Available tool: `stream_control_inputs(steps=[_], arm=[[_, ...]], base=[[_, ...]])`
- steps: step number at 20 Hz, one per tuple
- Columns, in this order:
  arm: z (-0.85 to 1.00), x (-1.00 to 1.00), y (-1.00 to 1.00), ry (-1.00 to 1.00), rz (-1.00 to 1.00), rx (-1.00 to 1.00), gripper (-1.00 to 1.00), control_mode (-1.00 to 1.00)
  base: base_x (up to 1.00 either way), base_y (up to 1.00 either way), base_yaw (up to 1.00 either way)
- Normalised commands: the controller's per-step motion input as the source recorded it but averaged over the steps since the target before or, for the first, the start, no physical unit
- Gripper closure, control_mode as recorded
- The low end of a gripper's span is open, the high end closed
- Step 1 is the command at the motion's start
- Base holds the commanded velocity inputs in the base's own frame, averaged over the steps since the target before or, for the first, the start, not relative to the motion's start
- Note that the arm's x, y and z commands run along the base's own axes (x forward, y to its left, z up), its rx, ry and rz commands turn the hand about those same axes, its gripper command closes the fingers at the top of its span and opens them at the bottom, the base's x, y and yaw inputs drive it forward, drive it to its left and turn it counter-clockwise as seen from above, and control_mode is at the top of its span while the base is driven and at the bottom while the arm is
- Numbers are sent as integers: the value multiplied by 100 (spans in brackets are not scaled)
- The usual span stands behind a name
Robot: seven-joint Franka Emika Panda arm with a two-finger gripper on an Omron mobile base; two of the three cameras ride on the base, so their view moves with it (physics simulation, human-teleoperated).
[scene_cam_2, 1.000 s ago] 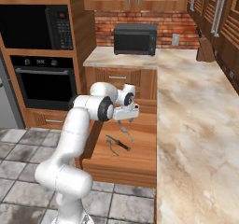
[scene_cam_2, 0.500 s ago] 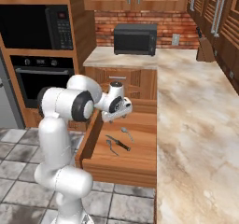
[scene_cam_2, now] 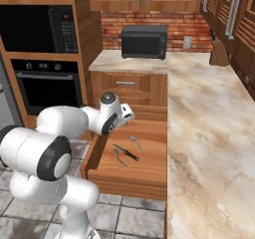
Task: Pick up the metallic utensils from the counter and place them in the open drawer. Make sure not to pick up any wooden utensils.
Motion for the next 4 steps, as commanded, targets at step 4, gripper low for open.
stream_control_inputs(steps=[4], arm=[[100, -63, 0, -4, -7, 0, -100, -100]], base=[[0, 0, 0]])
